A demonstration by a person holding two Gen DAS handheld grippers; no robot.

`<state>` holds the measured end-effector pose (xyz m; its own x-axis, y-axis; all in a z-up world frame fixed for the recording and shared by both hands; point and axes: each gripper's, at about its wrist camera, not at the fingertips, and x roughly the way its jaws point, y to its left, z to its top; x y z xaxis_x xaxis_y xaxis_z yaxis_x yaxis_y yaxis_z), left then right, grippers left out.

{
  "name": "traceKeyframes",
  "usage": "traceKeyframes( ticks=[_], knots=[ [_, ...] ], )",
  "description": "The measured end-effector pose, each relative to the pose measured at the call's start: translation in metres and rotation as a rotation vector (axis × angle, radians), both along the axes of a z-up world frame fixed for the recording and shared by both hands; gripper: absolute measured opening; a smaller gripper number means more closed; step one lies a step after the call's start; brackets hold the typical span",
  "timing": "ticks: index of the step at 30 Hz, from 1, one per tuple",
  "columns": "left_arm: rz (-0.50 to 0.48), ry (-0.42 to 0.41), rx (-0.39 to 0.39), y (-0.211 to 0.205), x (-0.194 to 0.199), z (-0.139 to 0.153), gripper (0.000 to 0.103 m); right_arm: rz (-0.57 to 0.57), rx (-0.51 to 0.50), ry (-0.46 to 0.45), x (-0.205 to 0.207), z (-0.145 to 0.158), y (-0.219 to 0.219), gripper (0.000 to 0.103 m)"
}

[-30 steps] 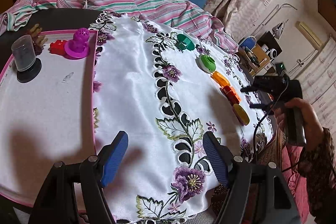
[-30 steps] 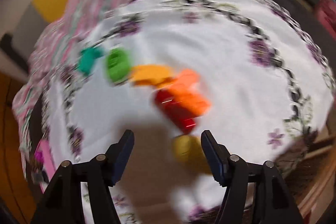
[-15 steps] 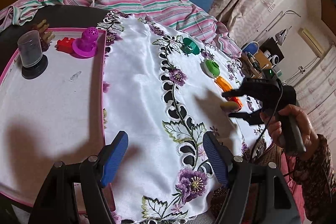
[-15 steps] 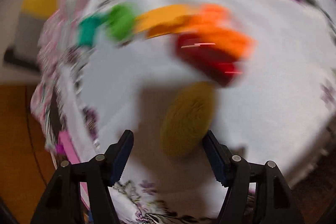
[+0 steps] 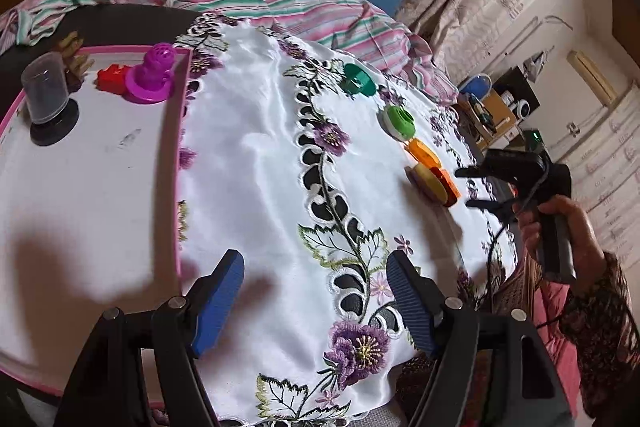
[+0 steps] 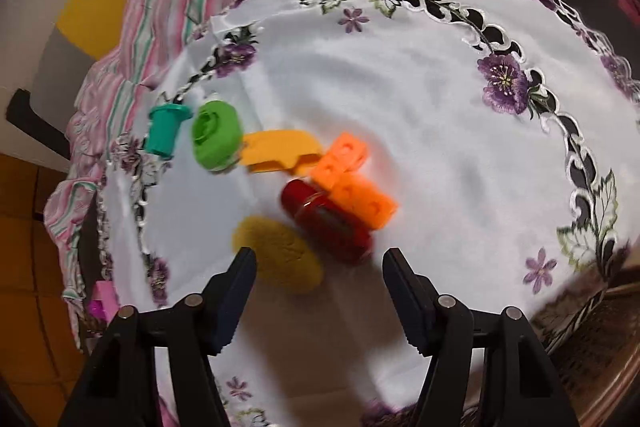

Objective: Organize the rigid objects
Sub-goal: 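Move the right tool over the tablecloth and grasp the red lipstick tube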

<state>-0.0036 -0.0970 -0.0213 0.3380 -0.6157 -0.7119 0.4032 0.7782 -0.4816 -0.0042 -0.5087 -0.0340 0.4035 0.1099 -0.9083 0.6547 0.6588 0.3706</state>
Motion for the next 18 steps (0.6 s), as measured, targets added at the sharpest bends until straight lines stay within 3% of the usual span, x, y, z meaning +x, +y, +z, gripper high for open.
traceKeyframes(
  ticks=[4, 11, 14, 18],
  knots=[
    [0.001, -0.003, 0.011, 0.001, -0.002, 0.001, 0.075, 0.083, -0.080, 0.017, 0.021, -0.004, 0.005, 0.041],
    [0.034, 0.031, 0.005, 0.007, 0.002, -0.004, 0.075, 0.117, -0.061, 0.056, 0.027, -0.021, -0.001, 0.038],
    [0.026, 0.029, 0.016, 0.003, 0.002, -0.004, 0.075, 0.125, -0.019, 0.051, 0.030, -0.029, 0.011, 0.030],
    [0.015, 0.017, 0.037, -0.005, 0.002, -0.001, 0.075, 0.229, -0.096, 0.019, 0.042, -0.026, 0.042, 0.026]
  ],
)
